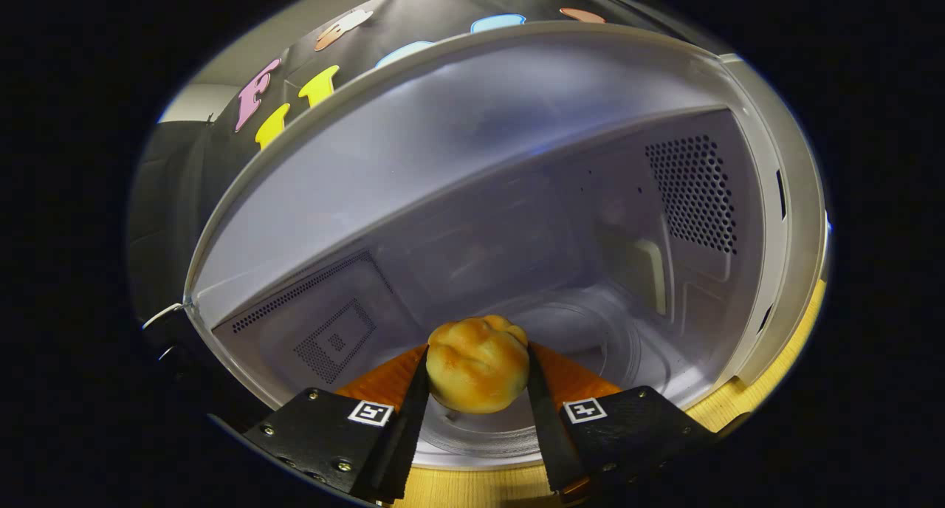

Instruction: Open the microwave, put the food inside, and close the microwave door.

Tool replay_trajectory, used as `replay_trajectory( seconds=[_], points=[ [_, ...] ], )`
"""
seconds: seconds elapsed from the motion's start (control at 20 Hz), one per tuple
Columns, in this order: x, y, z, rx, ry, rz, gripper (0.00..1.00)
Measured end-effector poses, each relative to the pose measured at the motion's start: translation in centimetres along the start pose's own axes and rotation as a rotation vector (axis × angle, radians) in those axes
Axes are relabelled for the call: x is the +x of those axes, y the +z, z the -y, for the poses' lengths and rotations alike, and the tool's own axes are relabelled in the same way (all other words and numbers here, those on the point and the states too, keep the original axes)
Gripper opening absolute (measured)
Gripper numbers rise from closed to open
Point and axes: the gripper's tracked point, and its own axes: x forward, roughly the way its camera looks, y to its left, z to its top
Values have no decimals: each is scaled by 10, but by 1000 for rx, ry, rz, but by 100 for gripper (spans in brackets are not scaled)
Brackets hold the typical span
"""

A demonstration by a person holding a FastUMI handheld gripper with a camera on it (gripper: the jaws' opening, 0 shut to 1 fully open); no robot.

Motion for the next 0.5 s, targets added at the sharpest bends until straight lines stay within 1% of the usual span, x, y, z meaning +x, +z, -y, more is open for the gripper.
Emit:
replay_trajectory(
  seconds=[0.5],
  points=[
    [7,-4,6,-14,-24,7,69]
  ],
)
